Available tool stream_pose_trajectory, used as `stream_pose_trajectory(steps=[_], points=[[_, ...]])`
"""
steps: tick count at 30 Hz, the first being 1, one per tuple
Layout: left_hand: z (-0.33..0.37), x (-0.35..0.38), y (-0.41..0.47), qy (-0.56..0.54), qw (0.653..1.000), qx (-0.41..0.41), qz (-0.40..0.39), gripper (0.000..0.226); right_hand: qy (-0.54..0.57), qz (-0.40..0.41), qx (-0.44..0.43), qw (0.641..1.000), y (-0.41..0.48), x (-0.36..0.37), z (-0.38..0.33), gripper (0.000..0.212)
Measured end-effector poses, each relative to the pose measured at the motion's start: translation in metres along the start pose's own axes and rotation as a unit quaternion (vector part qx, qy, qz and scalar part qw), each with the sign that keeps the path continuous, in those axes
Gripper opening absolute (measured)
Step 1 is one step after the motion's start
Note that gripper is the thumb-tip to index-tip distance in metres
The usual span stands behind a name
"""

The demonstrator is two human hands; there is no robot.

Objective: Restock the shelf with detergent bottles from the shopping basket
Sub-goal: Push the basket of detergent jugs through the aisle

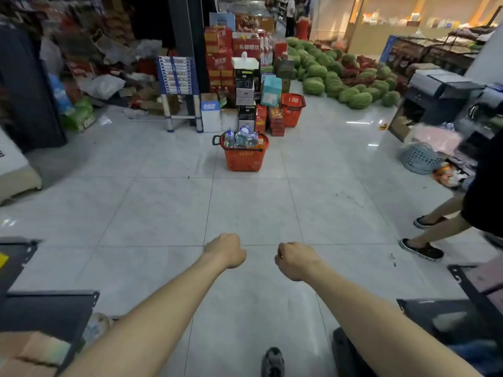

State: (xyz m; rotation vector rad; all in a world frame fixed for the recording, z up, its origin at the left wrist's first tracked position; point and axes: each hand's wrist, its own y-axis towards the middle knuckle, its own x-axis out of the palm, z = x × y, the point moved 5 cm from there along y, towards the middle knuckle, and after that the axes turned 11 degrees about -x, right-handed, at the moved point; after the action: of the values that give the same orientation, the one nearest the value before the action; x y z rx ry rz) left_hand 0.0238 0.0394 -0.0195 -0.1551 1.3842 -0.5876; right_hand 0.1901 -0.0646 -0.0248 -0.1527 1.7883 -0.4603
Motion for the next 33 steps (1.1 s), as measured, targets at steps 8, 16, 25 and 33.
stream_pose_trajectory(steps=[8, 16, 25, 33], points=[[0.04, 0.007, 0.092, 0.01, 0.998, -0.04, -0.046, 0.031, 0.024, -0.051, -0.017, 0.998, 0.103, -0.004, 0.051, 0.033], [0.084, 0.027, 0.16, 0.005, 0.992, -0.065, -0.104, 0.029, 0.051, -0.101, -0.02, 0.993, 0.179, -0.01, 0.093, 0.038], [0.08, 0.016, 0.267, -0.009, 0.987, -0.09, -0.134, 0.017, 0.068, -0.152, -0.02, 0.986, 0.287, -0.016, 0.104, 0.04], [0.049, -0.003, 0.372, -0.022, 0.977, -0.1, -0.185, 0.02, 0.067, -0.172, 0.003, 0.983, 0.4, -0.047, 0.095, 0.04]])
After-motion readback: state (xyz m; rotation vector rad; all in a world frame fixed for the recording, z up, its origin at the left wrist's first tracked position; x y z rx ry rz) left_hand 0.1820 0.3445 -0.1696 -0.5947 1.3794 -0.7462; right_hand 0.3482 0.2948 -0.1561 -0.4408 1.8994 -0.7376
